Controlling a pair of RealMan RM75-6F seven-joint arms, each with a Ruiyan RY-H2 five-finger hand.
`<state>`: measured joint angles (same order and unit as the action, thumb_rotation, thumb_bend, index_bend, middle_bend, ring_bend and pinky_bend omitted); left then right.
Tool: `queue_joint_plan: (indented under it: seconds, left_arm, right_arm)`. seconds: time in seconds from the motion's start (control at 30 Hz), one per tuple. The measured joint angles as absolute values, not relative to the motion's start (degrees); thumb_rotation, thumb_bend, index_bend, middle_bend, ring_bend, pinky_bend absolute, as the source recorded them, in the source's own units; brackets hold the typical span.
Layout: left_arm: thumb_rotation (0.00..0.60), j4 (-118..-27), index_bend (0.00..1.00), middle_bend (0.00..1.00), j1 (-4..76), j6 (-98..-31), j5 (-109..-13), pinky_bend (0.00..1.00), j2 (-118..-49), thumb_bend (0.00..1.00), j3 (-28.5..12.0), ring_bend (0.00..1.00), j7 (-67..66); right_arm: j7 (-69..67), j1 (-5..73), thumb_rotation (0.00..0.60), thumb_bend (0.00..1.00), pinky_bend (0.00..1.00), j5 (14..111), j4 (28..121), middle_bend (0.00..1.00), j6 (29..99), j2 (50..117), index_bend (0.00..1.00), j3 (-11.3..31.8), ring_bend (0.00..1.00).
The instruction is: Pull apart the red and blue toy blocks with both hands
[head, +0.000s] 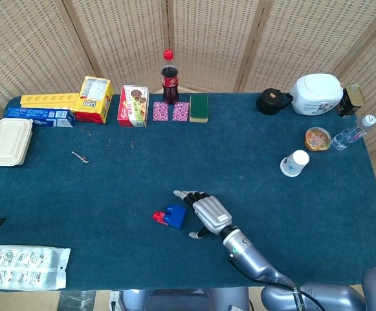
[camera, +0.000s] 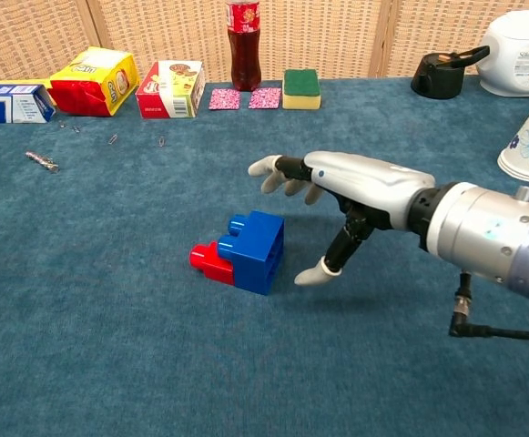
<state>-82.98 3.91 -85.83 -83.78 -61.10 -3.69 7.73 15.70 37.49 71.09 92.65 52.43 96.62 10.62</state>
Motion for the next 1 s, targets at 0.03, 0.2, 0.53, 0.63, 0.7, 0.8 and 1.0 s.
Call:
queue_joint_plan:
  seconds: [0.03, 0.2, 0.53, 0.63, 0.7, 0.8, 1.0]
  left_arm:
    - [0.468, -82.7, 0.19, 0.27, 3.8, -85.9, -83.7, 0.24, -61.1, 0.13, -3.7, 0.17, 8.0]
    - [0.461, -82.0, 0.19, 0.27, 3.5, -86.2, -83.6, 0.24, -61.3, 0.13, -3.7, 0.17, 8.7]
    - [0.462, -81.6, 0.19, 0.27, 3.6, -86.0, -83.5, 0.24, -61.5, 0.13, -3.8, 0.17, 9.1]
    - [0.465, -81.7, 0.19, 0.27, 3.6, -86.1, -83.6, 0.24, -61.5, 0.13, -3.9, 0.17, 9.0]
    - [0.461, -81.7, 0.19, 0.27, 3.6, -86.2, -83.7, 0.24, -61.4, 0.13, -3.9, 0.17, 8.9]
    - [0.462, -81.6, 0.19, 0.27, 3.9, -86.0, -83.8, 0.24, -61.5, 0.13, -4.0, 0.17, 8.9]
    - [0.461, -81.0, 0.19, 0.27, 4.1, -86.2, -84.2, 0.24, -61.7, 0.13, -4.0, 0.17, 9.1]
  right_arm:
    - [16.1, 37.7, 0.600, 0.09, 0.20, 70.7, 92.1, 0.15, 52.5, 97.1, 0.01, 10.7, 0.17]
    - [18.3, 38.7, 0.600, 0.09, 0.21, 69.5, 87.9, 0.16, 53.3, 99.5, 0.01, 10.8, 0.18]
    - [18.9, 39.6, 0.600, 0.10, 0.21, 69.2, 82.7, 0.18, 55.4, 101.5, 0.01, 11.8, 0.20]
    - [18.4, 39.8, 0.600, 0.10, 0.22, 69.2, 81.7, 0.18, 55.8, 101.4, 0.01, 12.5, 0.21]
    - [18.5, 39.9, 0.600, 0.10, 0.22, 69.3, 82.1, 0.18, 55.9, 100.9, 0.01, 12.6, 0.21]
    - [19.0, 39.9, 0.600, 0.10, 0.22, 69.1, 84.1, 0.18, 55.9, 100.0, 0.01, 12.3, 0.21]
    - [21.7, 39.9, 0.600, 0.10, 0.22, 67.1, 91.1, 0.18, 55.4, 97.7, 0.01, 11.3, 0.21]
